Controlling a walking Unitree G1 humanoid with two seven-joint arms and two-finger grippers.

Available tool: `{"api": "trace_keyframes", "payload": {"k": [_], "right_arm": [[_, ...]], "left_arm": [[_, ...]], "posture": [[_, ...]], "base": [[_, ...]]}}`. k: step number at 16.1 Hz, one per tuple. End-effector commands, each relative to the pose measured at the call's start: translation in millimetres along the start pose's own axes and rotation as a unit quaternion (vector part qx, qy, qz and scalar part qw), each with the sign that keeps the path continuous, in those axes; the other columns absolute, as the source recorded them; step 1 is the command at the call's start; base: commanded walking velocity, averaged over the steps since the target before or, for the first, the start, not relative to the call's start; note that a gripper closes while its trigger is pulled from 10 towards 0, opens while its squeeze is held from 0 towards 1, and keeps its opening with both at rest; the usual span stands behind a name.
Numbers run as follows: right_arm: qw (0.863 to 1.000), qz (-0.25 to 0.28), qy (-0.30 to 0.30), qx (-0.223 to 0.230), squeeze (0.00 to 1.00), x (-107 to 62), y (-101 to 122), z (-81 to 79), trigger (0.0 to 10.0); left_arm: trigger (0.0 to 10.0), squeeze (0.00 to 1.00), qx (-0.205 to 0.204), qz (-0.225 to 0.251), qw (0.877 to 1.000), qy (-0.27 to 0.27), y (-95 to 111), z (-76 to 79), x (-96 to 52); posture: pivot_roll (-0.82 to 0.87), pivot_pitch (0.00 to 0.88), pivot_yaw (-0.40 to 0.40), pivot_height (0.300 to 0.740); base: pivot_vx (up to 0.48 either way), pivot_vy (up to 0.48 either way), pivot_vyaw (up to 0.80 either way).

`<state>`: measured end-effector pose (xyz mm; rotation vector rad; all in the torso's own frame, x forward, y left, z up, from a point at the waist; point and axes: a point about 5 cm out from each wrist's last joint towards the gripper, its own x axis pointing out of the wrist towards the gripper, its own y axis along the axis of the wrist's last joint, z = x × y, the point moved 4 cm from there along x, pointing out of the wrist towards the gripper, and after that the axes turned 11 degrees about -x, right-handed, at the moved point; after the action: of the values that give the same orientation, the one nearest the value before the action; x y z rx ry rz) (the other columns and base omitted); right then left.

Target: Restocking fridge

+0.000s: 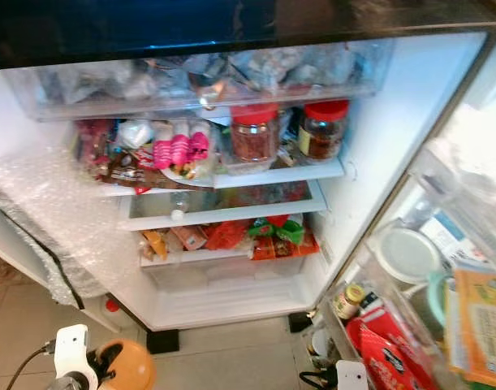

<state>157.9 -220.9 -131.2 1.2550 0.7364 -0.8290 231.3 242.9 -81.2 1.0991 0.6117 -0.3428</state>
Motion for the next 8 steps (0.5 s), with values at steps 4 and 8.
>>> {"api": "trace_keyframes", "payload": {"k": [4,8], "right_arm": [[1.000,-0.014,0.008,-0.009,0.00,-2.2,-11.0,1.0,10.0],[1.000,-0.015,0.009,-0.007,0.00,-2.5,-12.1,0.8,10.0]], "left_arm": [[10.0,0.00,-0.098,0.157,0.950,-0.252,113.9,126.1,8.2],[10.0,0.00,-0.175,0.092,0.908,-0.370,97.8,146.7,-25.0]], "posture": [[-0.19,0.122,-0.010,0.740],[-0.20,0.126,-0.010,0.740]], "base": [[0.000,0.000,0.00],[0.000,0.000,0.00]]}}
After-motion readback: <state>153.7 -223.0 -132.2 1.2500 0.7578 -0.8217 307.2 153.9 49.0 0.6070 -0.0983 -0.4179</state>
